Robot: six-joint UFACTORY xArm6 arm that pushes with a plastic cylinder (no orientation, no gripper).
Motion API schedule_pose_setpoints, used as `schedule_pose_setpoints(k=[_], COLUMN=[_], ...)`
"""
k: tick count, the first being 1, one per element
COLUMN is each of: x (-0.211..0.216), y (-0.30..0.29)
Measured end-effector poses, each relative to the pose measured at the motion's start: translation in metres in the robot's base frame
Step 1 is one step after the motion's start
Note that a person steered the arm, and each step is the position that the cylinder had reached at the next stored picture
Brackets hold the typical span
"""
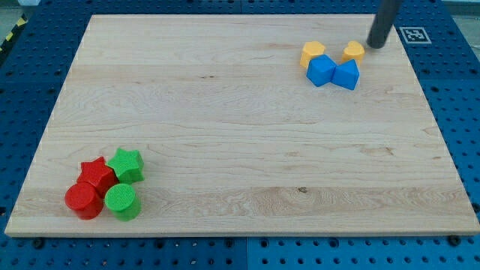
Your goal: Point your arm at the right side of the yellow heart
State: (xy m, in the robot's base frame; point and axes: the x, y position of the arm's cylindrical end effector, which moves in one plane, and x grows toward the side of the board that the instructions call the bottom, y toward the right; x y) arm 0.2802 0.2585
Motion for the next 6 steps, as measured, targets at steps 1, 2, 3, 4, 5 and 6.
schedule_pose_setpoints(k=[1,2,3,4,5,6], x=[0.035,0.061,0.056,0.029,0.027,0.034], y=[0.003,-0.015,-0.02,0.004,0.003,-0.003])
